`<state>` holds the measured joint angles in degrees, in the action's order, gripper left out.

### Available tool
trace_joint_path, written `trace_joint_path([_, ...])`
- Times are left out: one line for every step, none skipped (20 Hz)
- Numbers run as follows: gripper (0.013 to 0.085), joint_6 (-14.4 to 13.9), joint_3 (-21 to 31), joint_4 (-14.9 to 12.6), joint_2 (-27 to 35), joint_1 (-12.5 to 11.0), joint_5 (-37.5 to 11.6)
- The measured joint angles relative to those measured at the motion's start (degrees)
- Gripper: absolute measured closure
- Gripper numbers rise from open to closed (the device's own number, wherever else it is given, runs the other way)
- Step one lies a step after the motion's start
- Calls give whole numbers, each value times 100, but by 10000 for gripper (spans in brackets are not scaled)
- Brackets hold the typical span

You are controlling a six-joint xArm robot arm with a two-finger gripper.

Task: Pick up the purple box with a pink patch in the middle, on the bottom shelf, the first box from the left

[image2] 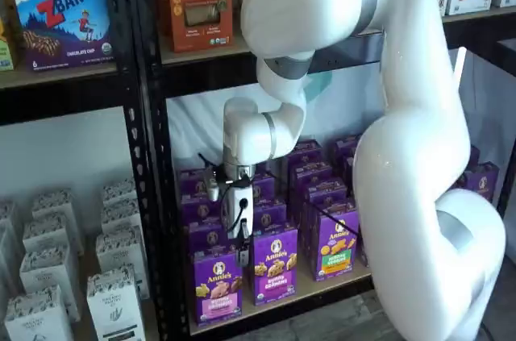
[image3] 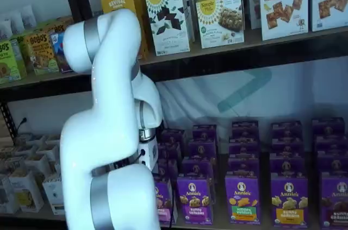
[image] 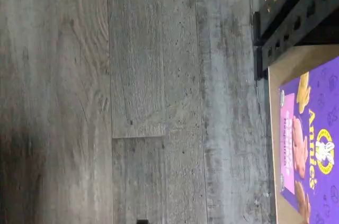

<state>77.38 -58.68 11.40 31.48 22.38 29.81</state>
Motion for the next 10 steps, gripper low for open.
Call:
trace_joint_path([130, -61, 20, -75, 4, -1, -88])
trace_joint_path([130, -139, 29, -182, 31, -15, -206])
trace_joint_path([130, -169, 7, -232, 63, -31, -248])
trace_joint_path([130, -187, -30, -273, 102, -50, -275])
trace_joint_path([130, -189, -66, -294, 138, -67, -283])
trace_joint_path([130, -196, -118, -324, 185, -86, -283])
trace_joint_path([130, -201, -162, -347, 226, -103, -281])
trace_joint_path([130, -203, -202, -364, 263, -115, -279])
trace_joint_path([130, -205, -236, -376, 296, -125, -279])
trace_joint_path([130, -212, -277, -394, 336, -133, -282])
